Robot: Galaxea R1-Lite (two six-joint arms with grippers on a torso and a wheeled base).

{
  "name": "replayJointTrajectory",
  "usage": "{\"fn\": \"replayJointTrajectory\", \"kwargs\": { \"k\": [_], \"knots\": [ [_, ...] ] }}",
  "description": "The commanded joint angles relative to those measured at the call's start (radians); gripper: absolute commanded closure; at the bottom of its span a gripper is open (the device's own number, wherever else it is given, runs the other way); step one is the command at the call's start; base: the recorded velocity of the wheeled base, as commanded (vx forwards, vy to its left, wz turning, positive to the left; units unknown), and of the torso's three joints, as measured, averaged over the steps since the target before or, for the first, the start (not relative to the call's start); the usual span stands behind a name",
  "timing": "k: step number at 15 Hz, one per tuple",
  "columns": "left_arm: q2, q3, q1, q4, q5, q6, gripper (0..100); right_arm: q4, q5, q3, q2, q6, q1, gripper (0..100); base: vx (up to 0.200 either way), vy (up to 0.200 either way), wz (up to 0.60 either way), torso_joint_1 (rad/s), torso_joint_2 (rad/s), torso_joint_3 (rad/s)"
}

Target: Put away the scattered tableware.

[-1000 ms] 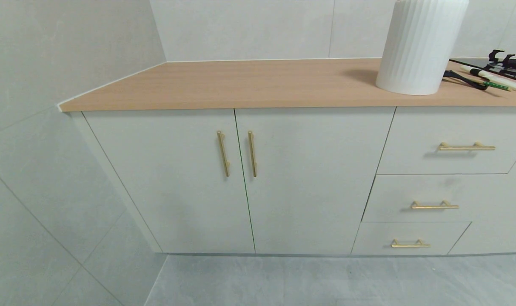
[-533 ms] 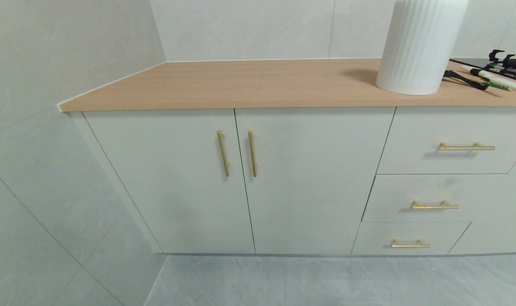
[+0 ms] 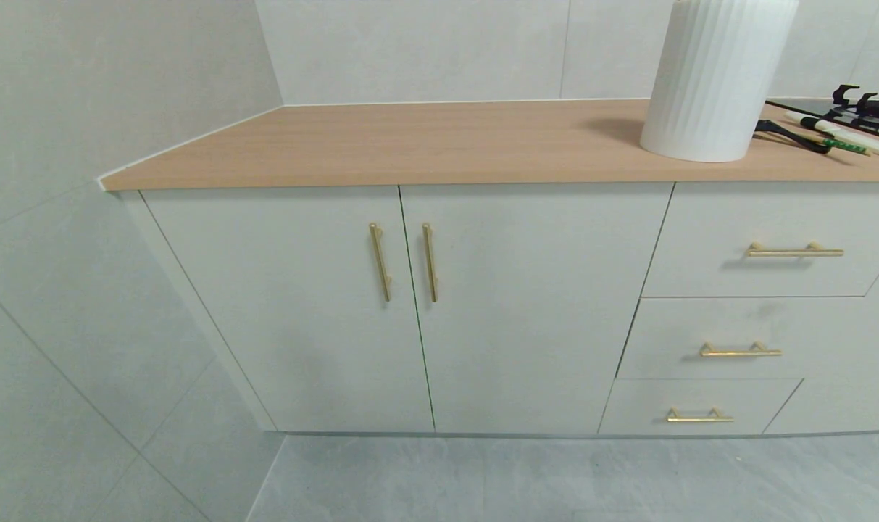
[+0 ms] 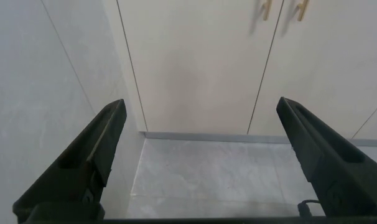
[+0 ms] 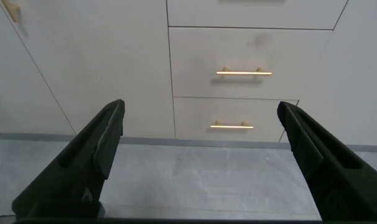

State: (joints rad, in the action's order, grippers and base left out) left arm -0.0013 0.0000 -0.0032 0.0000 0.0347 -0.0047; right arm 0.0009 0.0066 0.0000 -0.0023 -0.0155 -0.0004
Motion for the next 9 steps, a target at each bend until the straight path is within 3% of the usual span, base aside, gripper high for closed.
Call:
{"fn": "replayJointTrajectory", "kwargs": {
  "k": [1, 9],
  "knots": [
    [0.001, 0.000, 0.000, 0.000, 0.001, -0.003, 0, 0.001, 0.001, 0.000, 0.002, 0.002, 0.000, 0, 0.000, -0.200, 0.00, 0.007, 0.00, 0.012],
    [0.001, 0.000, 0.000, 0.000, 0.001, -0.003, 0, 0.001, 0.001, 0.000, 0.002, 0.011, 0.000, 0, 0.000, -0.200, 0.00, 0.005, 0.00, 0.000]
  ]
}}
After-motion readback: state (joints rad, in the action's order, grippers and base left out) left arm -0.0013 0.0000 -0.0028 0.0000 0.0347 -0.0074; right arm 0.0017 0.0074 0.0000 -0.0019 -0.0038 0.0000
